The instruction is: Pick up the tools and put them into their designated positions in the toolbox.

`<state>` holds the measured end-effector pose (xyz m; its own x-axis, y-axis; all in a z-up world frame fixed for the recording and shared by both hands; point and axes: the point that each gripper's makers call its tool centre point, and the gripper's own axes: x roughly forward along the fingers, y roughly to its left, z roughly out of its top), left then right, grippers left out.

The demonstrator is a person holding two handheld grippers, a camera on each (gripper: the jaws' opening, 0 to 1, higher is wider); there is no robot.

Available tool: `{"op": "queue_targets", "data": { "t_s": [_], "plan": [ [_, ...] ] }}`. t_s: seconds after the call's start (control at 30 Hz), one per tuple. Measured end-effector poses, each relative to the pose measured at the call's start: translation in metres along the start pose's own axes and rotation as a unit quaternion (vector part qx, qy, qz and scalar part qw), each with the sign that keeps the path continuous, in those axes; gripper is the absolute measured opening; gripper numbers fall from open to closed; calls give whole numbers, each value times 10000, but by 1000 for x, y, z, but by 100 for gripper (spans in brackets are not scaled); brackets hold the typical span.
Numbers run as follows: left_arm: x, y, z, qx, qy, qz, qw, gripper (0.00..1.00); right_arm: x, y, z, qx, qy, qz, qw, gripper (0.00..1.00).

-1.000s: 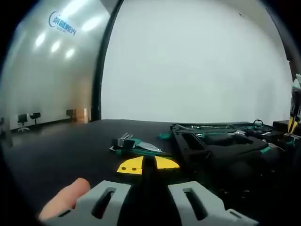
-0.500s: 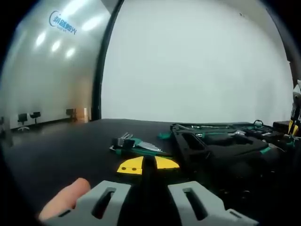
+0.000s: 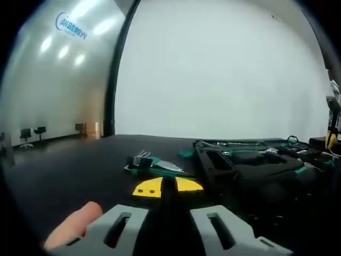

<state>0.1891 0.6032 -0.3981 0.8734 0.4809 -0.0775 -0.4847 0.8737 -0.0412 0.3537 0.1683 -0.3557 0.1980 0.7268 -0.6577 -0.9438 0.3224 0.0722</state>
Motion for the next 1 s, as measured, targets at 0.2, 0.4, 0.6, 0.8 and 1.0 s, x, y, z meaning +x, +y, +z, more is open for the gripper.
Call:
{"op": "queue_targets", "data": {
  "t_s": [0.2,0.4,0.6,0.8,1.0],
  "plan": [
    [-1,-1,0,-13,19,22,10000,9,-38,-4,-25,1247,-1509,-1697,9659,5],
    [-5,-3,-2,-81,70,35,9999,9,-28,-3,-34,1022,-2572,-2511,9276,5],
    [-8,-6,-1,-99,74,26,9999,9,-6,-12,-46,831,-2641,-3133,9084,5],
    [-8,-6,-1,-87,62,41,9999,9,-11,-6,-55,1193,-2769,-3263,8959,5],
    [-6,-4,0,-74,52,60,9999,9,-10,-8,-58,1286,-2381,-2947,9165,23]
  ]
}}
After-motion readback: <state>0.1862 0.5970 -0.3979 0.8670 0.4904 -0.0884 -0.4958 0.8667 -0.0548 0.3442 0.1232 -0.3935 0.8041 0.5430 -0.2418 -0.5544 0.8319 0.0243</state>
